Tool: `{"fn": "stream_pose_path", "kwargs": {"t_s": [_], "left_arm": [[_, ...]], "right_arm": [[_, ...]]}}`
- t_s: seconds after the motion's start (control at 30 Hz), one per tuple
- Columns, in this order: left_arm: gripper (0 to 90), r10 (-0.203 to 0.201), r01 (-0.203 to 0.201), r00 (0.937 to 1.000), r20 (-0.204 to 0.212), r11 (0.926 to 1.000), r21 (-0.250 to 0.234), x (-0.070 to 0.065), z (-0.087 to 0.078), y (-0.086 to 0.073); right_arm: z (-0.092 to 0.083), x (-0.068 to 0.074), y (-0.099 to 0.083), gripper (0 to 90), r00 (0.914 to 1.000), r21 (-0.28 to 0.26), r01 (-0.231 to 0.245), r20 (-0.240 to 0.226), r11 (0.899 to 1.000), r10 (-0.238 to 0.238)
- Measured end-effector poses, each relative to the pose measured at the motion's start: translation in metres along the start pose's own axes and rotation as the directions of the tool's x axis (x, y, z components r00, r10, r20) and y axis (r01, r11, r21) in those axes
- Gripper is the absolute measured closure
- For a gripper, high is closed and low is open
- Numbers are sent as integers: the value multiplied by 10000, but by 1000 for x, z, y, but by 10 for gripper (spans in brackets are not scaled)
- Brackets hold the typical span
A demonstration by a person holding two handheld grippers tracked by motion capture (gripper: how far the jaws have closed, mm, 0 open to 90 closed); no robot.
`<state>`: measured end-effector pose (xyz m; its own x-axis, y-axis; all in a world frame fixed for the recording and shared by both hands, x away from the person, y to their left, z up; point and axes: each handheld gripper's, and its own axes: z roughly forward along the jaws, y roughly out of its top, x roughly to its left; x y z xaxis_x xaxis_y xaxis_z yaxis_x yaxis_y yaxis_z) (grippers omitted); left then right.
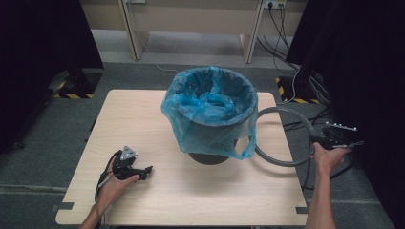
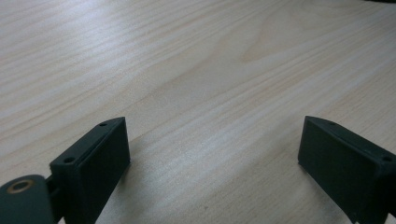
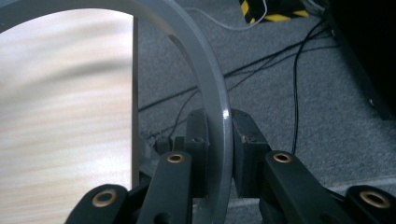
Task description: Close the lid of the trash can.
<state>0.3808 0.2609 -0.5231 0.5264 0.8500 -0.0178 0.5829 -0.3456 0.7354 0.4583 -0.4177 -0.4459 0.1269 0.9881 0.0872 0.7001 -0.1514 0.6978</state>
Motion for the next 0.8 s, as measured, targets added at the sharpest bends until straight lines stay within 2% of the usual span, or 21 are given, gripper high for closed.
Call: {"fn": "stream_pose_path", "kwargs": {"t_s": [0.3, 0.53, 0.63, 0.8], "left_arm": [[80, -4, 4, 10000, -8, 10000, 0, 0, 0, 0], [81, -22, 22, 10000, -21, 10000, 4, 0, 0, 0], [80, -24, 24, 10000, -22, 10000, 5, 0, 0, 0], [81, -24, 24, 10000, -25, 10000, 7, 0, 0, 0]], "right_arm": [[-45, -17, 33, 787, 9979, -931, -571, -349, 9940, 540], [-86, -26, 64, 787, 9972, -1727, -668, -446, 9827, 599], [-101, -23, 75, 787, 9962, -1983, -730, -606, 9774, 621], [-113, -9, 92, 787, 9944, -2257, -635, -970, 9721, 424]]}}
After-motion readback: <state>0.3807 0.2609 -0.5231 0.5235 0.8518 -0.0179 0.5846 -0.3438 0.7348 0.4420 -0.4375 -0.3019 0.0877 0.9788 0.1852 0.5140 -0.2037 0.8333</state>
